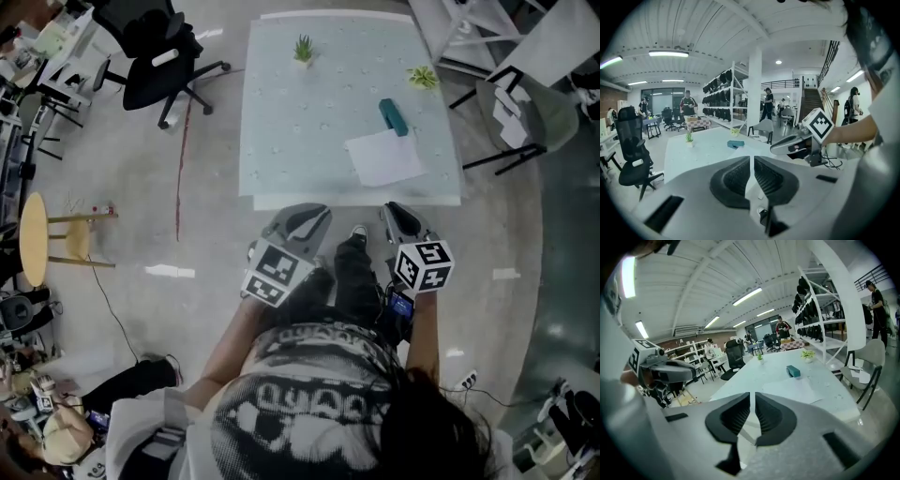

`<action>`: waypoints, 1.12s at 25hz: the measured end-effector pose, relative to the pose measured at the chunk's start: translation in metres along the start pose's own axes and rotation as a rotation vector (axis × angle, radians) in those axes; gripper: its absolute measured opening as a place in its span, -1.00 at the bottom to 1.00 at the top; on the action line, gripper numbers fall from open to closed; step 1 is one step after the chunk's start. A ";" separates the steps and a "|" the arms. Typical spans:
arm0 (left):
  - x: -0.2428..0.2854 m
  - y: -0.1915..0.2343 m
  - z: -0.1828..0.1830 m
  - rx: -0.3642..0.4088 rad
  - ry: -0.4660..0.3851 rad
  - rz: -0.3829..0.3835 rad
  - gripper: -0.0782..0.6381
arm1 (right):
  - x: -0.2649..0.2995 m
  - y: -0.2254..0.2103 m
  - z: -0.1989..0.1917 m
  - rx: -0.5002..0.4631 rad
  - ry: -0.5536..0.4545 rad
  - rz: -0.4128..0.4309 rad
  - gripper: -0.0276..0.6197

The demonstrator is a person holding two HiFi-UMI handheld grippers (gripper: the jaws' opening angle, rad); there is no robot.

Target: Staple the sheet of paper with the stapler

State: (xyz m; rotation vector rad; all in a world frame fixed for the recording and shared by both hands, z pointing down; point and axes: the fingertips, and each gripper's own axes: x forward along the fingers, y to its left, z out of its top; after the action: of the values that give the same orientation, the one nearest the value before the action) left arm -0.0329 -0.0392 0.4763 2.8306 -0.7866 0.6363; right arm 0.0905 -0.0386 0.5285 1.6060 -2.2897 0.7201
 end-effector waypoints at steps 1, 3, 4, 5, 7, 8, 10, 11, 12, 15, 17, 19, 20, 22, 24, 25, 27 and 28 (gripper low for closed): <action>-0.004 -0.004 -0.004 0.002 0.002 -0.006 -0.71 | -0.006 0.006 0.000 -0.004 -0.022 -0.004 -0.88; -0.011 -0.011 -0.011 0.006 0.005 -0.018 -0.71 | -0.017 0.018 0.001 -0.011 -0.067 -0.013 -0.94; -0.014 -0.014 -0.014 0.008 0.005 -0.022 -0.71 | -0.023 0.023 0.002 -0.013 -0.089 -0.017 -0.97; -0.017 -0.017 -0.016 0.010 0.004 -0.027 -0.71 | -0.029 0.028 0.003 -0.015 -0.110 -0.020 -0.97; -0.023 -0.023 -0.018 0.019 -0.001 -0.035 -0.71 | -0.040 0.037 0.005 -0.026 -0.143 -0.024 -0.97; -0.026 -0.026 -0.019 0.024 -0.005 -0.039 -0.71 | -0.046 0.042 0.005 -0.033 -0.157 -0.026 -0.97; -0.030 -0.032 -0.020 0.032 -0.012 -0.047 -0.71 | -0.056 0.050 0.006 -0.047 -0.182 -0.030 -0.97; -0.032 -0.035 -0.021 0.036 -0.015 -0.052 -0.71 | -0.061 0.053 0.007 -0.052 -0.193 -0.032 -0.97; -0.034 -0.037 -0.021 0.040 -0.018 -0.057 -0.71 | -0.065 0.056 0.007 -0.057 -0.202 -0.034 -0.97; -0.038 -0.044 -0.022 0.045 -0.027 -0.070 -0.71 | -0.074 0.064 0.006 -0.069 -0.216 -0.038 -0.97; -0.042 -0.047 -0.022 0.047 -0.034 -0.076 -0.71 | -0.077 0.070 0.004 -0.081 -0.216 -0.038 -0.97; -0.043 -0.049 -0.022 0.048 -0.042 -0.080 -0.71 | -0.078 0.074 0.001 -0.096 -0.211 -0.036 -0.97; -0.043 -0.050 -0.021 0.049 -0.046 -0.080 -0.71 | -0.079 0.074 0.000 -0.102 -0.208 -0.034 -0.97; -0.041 -0.052 -0.020 0.050 -0.053 -0.081 -0.71 | -0.080 0.074 -0.002 -0.113 -0.200 -0.031 -0.97; -0.041 -0.054 -0.019 0.051 -0.058 -0.082 -0.71 | -0.082 0.074 -0.003 -0.125 -0.197 -0.031 -0.97; -0.043 -0.054 -0.019 0.051 -0.060 -0.082 -0.71 | -0.082 0.074 -0.002 -0.130 -0.197 -0.031 -0.97; -0.046 -0.054 -0.020 0.048 -0.060 -0.080 -0.71 | -0.084 0.075 -0.001 -0.136 -0.196 -0.031 -0.96; -0.048 -0.054 -0.020 0.047 -0.060 -0.078 -0.71 | -0.084 0.075 0.000 -0.139 -0.195 -0.031 -0.96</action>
State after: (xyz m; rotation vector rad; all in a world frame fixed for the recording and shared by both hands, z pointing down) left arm -0.0490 0.0334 0.4725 2.9186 -0.6754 0.5684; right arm 0.0508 0.0497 0.4700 1.7096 -2.3818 0.4020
